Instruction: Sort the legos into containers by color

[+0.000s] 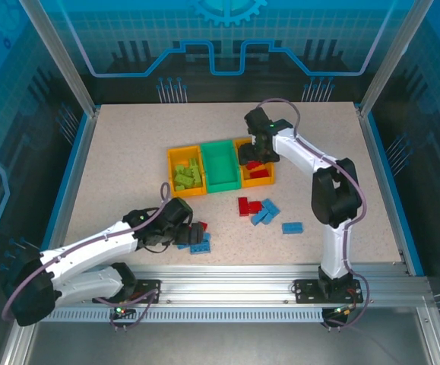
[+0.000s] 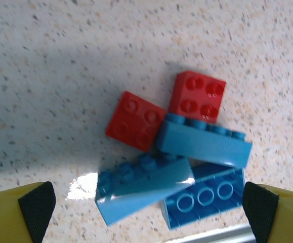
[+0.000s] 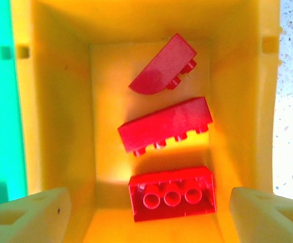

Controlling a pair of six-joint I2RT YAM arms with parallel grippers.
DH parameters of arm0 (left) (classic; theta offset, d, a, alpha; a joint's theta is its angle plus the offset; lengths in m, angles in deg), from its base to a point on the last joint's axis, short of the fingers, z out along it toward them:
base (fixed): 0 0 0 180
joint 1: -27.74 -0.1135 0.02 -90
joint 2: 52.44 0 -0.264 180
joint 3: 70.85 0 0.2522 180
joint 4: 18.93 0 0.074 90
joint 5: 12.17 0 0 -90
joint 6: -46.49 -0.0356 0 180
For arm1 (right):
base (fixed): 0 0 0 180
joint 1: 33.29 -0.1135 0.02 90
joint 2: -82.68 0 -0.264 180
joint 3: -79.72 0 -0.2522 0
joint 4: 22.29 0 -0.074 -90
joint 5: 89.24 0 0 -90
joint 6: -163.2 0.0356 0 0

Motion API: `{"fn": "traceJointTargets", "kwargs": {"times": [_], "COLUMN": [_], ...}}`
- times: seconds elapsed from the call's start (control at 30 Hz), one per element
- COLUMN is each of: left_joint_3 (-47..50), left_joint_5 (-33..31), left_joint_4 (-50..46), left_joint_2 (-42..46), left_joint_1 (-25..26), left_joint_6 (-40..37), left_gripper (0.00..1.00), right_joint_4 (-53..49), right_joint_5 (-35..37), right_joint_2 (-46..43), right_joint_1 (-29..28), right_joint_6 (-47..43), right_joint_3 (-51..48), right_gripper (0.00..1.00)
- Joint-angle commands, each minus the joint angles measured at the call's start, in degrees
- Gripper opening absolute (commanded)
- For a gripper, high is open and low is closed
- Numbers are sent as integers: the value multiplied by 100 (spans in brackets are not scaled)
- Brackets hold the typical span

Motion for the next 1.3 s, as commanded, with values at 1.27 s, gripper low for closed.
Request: {"fn": "traceJointTargets", "kwargs": {"times": [1.27], "left_joint_3": [-1203], "left_joint_5": [-950], "left_joint_4": [-15], "left_joint_2": [-3127], "left_joint_1": [1582], "left_joint_6": [2803], "left_gripper": [76], "right_joint_4": [949], "right_joint_5": [-579], "right_joint_2": [-2626], "right_joint_1": [1156], "right_joint_6": [34], "right_joint_3": [-2923], "right_gripper": [88]}}
